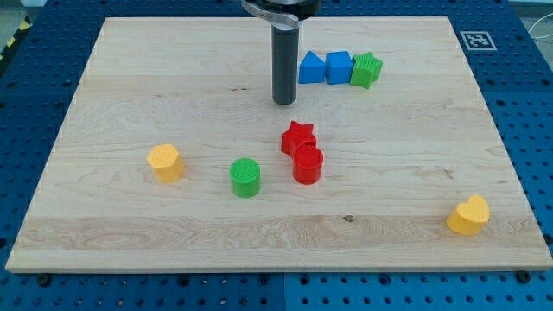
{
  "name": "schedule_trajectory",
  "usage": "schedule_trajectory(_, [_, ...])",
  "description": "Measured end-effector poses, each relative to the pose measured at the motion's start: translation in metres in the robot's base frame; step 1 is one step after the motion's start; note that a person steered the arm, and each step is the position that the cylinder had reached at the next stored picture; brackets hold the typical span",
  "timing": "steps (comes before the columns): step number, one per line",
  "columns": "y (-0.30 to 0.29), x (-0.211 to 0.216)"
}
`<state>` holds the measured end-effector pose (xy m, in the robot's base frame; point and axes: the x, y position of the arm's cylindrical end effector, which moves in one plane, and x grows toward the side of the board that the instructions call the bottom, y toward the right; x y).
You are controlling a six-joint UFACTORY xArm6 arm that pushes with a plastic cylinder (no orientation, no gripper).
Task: Nudge the red star down a bit
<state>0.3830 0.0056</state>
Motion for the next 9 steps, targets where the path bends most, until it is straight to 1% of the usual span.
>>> schedule_trajectory(6, [-0.027, 0.001])
schedule_trajectory(7, [-0.023, 0.023])
schedule_trajectory(8, [0.005, 0.045])
schedule_trajectory(9, [0.036, 0.044])
